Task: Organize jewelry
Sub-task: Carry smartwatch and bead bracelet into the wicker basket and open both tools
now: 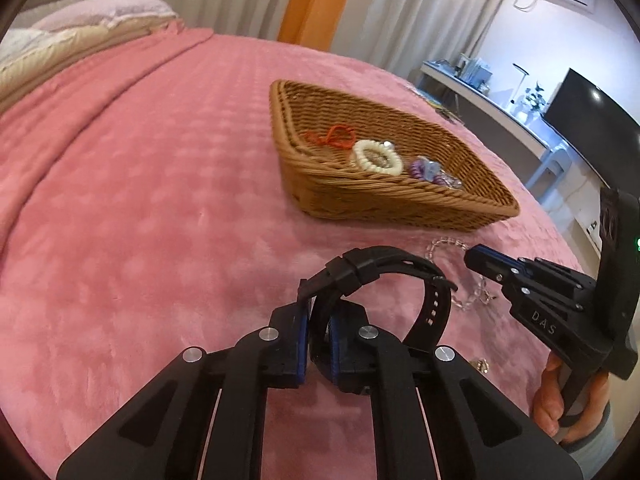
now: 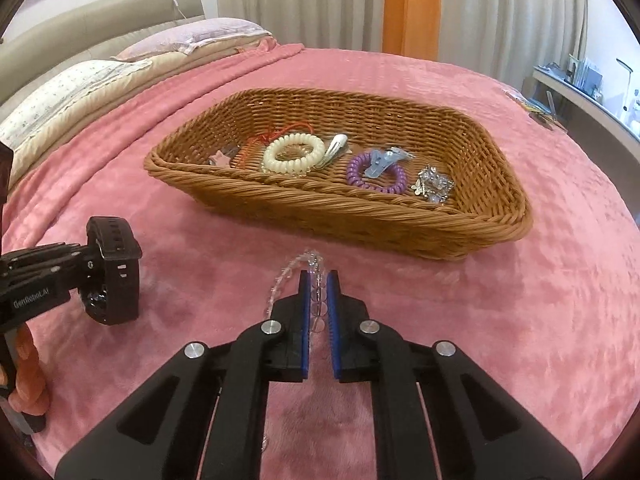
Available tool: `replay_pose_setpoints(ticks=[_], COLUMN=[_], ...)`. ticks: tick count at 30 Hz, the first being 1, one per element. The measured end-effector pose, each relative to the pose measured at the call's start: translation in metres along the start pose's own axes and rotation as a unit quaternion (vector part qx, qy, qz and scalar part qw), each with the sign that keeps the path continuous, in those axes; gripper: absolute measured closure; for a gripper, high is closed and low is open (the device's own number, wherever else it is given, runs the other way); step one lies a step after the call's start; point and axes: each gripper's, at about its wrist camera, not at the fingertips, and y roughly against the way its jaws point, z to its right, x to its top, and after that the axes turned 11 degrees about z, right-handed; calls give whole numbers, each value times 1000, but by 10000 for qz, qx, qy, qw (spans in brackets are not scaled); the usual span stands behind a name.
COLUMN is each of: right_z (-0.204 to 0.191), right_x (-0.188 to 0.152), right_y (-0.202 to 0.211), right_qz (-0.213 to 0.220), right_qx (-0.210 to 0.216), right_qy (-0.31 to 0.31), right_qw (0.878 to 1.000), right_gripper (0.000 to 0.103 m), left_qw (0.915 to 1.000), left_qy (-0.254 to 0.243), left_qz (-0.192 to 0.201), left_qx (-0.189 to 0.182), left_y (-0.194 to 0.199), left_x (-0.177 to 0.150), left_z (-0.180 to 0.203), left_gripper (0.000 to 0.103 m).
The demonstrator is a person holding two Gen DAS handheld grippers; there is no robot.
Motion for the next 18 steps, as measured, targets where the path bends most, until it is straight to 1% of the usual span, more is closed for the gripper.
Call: replay_pose_setpoints(ticks=[2, 6, 10, 13, 18], right_z=[2, 9, 7, 1, -1], right_x=[1, 3, 11, 18, 39], right_y=[6, 18, 34, 49, 74], right_qz=[14, -18, 16, 122, 388], right_qx=[90, 424, 680, 658, 632], right_qy=[-56, -440, -597, -470, -396], right_qw=[9999, 9981, 9959, 9966, 9965], right_gripper=[97, 97, 97, 97, 97], left_qw=[9999, 9998, 9996, 9988, 9975], left_qy=[-101, -177, -219, -368, -418], left_qz=[9, 12, 143, 295, 557], left_qx=[-45, -8, -123, -153, -145], left_y=[4, 7, 17, 28, 43], left_x=[-1, -4, 1, 7, 26], left_z=[5, 9, 14, 24, 38], left_gripper=[97, 97, 97, 97, 97])
